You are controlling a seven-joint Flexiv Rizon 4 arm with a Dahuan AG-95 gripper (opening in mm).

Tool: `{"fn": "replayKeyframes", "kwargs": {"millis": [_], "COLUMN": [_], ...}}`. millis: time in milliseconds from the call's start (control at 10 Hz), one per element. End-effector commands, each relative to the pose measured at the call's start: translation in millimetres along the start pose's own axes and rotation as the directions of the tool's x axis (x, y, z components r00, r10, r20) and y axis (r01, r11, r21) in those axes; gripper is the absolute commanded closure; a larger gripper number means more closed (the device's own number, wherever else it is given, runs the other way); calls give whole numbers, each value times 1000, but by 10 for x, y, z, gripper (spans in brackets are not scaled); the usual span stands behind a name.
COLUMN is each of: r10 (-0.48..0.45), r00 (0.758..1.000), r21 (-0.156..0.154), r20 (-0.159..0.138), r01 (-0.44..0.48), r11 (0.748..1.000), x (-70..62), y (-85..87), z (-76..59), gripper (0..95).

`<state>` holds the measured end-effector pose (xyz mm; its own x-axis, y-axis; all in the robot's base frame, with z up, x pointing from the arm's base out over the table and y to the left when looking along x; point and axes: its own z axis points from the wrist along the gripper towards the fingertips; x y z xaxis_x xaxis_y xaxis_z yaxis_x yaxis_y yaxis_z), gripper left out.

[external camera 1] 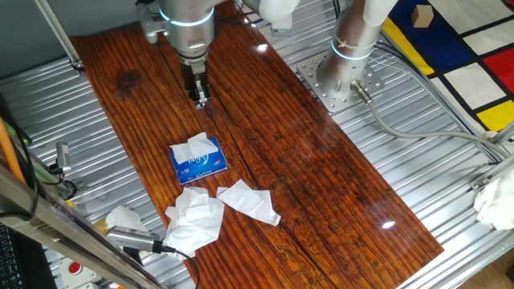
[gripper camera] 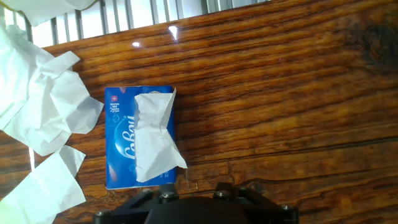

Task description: Pull out a napkin

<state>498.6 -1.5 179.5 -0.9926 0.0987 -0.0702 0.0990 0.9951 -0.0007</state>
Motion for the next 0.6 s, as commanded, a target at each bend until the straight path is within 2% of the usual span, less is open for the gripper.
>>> {"fn": "replayKeyframes", "kwargs": {"millis": [100, 400, 600], "r10": [-18, -64, -64], "r00": [1000, 998, 998], "r21": [9, 12, 11], "r20": [3, 7, 2], "r01": [18, 64, 64], "r11": [1000, 998, 998], "x": [-29, -102, -159], "y": [-44, -183, -236], "z": [-5, -14, -22], "gripper": [950, 950, 950]}}
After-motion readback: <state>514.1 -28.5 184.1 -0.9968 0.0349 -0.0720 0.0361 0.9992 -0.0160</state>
